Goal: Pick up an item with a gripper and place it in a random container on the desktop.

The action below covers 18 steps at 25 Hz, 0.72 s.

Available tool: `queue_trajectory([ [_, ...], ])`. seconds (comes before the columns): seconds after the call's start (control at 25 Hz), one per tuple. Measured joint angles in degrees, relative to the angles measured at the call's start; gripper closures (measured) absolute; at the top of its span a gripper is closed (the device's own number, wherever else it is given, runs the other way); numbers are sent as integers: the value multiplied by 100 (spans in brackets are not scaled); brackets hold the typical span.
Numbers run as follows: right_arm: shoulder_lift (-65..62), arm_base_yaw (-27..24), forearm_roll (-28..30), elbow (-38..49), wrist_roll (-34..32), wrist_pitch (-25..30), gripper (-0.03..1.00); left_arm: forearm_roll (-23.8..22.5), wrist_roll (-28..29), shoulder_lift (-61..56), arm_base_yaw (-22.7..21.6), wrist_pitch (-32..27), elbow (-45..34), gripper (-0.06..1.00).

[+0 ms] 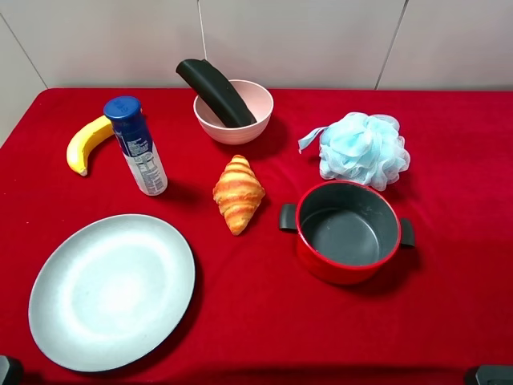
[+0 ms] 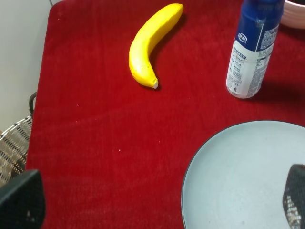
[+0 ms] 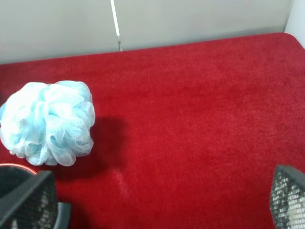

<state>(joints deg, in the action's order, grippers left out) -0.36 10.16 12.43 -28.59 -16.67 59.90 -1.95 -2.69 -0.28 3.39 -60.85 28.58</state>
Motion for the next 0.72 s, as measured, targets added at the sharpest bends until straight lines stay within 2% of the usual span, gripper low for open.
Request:
queue_trajectory([
  [0.72,0,0,0,0,19,0,27,0,0,0,0,0,0,-4],
])
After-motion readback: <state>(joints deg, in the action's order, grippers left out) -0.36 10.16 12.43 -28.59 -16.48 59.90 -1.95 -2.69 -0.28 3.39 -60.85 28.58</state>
